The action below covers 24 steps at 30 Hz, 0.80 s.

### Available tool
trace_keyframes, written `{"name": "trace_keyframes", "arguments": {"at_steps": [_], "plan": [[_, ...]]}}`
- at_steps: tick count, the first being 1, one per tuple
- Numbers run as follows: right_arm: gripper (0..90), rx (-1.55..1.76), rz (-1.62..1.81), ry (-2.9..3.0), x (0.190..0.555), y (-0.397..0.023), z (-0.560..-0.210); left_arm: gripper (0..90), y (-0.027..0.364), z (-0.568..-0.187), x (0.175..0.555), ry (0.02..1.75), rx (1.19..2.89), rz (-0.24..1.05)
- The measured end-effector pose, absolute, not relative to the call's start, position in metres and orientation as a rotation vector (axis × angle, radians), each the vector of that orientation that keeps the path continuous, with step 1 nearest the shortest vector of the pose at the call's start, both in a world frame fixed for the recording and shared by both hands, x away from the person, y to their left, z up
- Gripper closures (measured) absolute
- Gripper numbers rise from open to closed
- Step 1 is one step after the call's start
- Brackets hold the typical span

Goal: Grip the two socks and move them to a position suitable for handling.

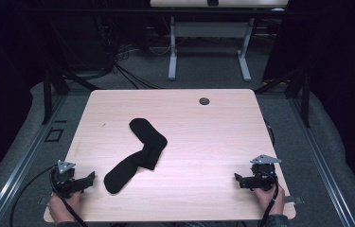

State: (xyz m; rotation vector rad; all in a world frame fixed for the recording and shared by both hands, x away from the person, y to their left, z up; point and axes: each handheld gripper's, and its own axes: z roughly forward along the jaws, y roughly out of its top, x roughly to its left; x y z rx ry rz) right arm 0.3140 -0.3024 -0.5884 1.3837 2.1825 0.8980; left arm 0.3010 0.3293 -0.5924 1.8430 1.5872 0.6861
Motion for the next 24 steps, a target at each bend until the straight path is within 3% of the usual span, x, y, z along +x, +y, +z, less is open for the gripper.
{"name": "trace_keyframes", "arguments": {"at_steps": [24], "plan": [[3.2,1.385,0.901,2.175,0.3143,-0.3019,-0.5882,11.8,0.3296,-0.5923,0.3008,1.586,1.839,0.682]]}}
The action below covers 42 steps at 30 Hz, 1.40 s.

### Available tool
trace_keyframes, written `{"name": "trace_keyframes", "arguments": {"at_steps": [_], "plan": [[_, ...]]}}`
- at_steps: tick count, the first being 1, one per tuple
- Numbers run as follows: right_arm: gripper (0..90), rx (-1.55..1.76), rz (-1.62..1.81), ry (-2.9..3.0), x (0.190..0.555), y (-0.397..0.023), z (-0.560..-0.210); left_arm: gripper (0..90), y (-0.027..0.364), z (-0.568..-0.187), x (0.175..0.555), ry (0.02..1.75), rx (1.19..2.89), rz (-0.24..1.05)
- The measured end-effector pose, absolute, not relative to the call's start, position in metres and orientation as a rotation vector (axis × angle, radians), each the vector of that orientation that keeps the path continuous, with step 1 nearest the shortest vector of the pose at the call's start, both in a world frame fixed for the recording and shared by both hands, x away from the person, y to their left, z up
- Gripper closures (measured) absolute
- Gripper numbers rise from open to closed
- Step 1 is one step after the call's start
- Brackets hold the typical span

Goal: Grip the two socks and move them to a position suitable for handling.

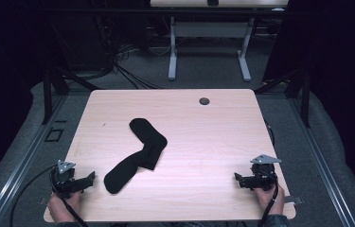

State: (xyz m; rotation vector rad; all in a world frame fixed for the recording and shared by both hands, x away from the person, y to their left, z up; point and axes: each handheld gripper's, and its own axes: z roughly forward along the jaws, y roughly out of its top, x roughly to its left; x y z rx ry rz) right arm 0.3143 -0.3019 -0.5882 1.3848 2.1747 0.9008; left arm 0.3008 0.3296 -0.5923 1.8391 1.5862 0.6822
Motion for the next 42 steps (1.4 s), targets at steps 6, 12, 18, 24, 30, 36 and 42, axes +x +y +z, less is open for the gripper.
{"name": "trace_keyframes", "arguments": {"at_steps": [6,12,18,24,30,36,42], "plan": [[3.2,1.387,0.9,2.171,0.314,-0.302,-0.588,12.1,0.326,-0.592,0.299,1.644,1.805,0.703],[3.2,1.385,0.895,2.175,0.314,-0.302,-0.588,12.3,0.324,-0.588,0.3,1.661,1.824,0.681],[3.1,1.388,0.9,2.171,0.314,-0.302,-0.588,8.4,0.319,-0.578,0.295,1.564,1.797,0.613],[3.1,1.388,0.9,2.171,0.314,-0.302,-0.588,6.1,0.306,-0.56,0.292,1.444,1.828,0.585],[3.2,1.389,0.901,2.167,0.314,-0.301,-0.588,4.1,0.288,-0.547,0.302,1.378,1.915,0.511],[3.2,1.388,0.9,2.17,0.314,-0.302,-0.588,3.4,0.267,-0.538,0.312,1.321,1.996,0.446],[3.2,1.389,0.901,2.167,0.314,-0.301,-0.588,0.0,0.242,-0.537,0.323,1.266,2.055,0.403]]}}
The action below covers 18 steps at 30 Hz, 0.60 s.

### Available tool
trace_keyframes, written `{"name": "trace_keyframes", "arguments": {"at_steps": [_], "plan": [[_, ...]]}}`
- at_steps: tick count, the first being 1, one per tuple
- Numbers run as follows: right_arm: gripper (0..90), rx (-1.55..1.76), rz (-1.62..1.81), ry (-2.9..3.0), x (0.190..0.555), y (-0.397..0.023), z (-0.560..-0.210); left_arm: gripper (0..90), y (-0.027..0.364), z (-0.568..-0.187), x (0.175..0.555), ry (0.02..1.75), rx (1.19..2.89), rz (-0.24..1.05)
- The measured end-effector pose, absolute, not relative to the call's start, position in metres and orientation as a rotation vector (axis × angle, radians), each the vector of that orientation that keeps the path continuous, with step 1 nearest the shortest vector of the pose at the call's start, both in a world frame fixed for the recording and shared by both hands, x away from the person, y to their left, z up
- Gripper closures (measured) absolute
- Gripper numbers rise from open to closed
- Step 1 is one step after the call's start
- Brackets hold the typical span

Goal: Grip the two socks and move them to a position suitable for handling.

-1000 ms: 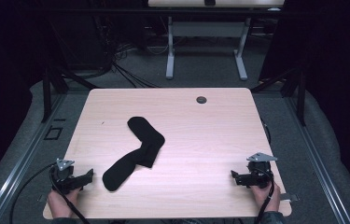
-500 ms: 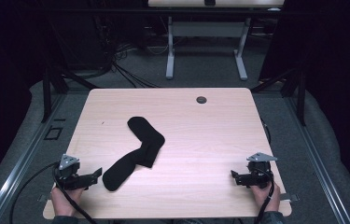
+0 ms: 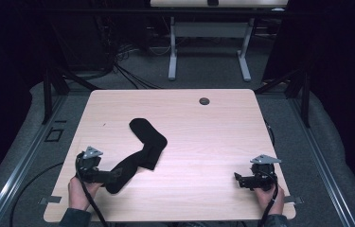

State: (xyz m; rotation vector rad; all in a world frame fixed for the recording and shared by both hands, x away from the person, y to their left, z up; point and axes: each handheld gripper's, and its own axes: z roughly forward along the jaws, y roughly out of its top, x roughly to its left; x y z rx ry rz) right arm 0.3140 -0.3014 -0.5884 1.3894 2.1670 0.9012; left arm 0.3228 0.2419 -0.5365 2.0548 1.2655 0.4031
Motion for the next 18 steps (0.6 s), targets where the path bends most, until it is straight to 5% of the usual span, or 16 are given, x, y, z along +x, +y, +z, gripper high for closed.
{"name": "trace_keyframes", "arguments": {"at_steps": [12,18], "plan": [[3.3,1.388,0.902,2.17,0.314,-0.302,-0.588,0.2,0.198,-0.55,0.349,1.178,2.176,0.289],[3.4,1.388,0.902,2.17,0.314,-0.302,-0.588,15.7,0.186,-0.558,0.358,1.199,2.233,0.331]]}}
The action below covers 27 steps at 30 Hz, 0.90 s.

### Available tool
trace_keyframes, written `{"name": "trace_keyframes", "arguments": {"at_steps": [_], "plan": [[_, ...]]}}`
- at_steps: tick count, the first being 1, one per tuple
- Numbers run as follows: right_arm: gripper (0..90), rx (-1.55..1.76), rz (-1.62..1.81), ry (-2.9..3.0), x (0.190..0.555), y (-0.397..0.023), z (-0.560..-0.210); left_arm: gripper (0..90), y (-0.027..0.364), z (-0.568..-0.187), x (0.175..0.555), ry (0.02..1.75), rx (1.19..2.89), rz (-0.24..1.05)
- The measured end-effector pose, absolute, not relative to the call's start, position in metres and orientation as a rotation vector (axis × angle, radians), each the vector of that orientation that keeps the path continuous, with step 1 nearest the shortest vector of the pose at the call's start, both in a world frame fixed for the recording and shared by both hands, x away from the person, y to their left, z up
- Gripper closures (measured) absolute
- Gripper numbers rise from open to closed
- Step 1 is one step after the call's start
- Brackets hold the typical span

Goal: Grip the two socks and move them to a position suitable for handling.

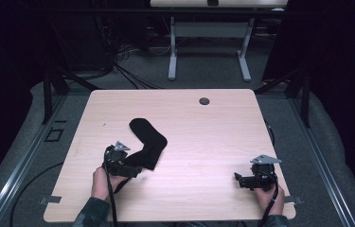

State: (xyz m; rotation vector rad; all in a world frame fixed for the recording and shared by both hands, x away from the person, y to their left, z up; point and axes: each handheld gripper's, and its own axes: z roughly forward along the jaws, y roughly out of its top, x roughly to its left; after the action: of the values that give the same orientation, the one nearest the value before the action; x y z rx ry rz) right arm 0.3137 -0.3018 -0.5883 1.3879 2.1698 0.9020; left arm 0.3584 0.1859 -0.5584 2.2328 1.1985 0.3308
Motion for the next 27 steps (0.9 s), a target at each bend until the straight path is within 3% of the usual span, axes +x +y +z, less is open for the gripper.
{"name": "trace_keyframes", "arguments": {"at_steps": [7,14,23,27], "plan": [[3.4,1.388,0.903,2.169,0.314,-0.302,-0.588,33.4,0.184,-0.565,0.36,1.237,2.266,0.382],[3.4,1.388,0.903,2.169,0.314,-0.302,-0.588,42.0,0.185,-0.566,0.361,1.249,2.273,0.398],[3.4,1.385,0.899,2.177,0.313,-0.302,-0.588,70.1,0.193,-0.565,0.362,1.307,2.241,0.428],[3.4,1.386,0.9,2.174,0.313,-0.302,-0.588,75.4,0.195,-0.564,0.361,1.303,2.237,0.432]]}}
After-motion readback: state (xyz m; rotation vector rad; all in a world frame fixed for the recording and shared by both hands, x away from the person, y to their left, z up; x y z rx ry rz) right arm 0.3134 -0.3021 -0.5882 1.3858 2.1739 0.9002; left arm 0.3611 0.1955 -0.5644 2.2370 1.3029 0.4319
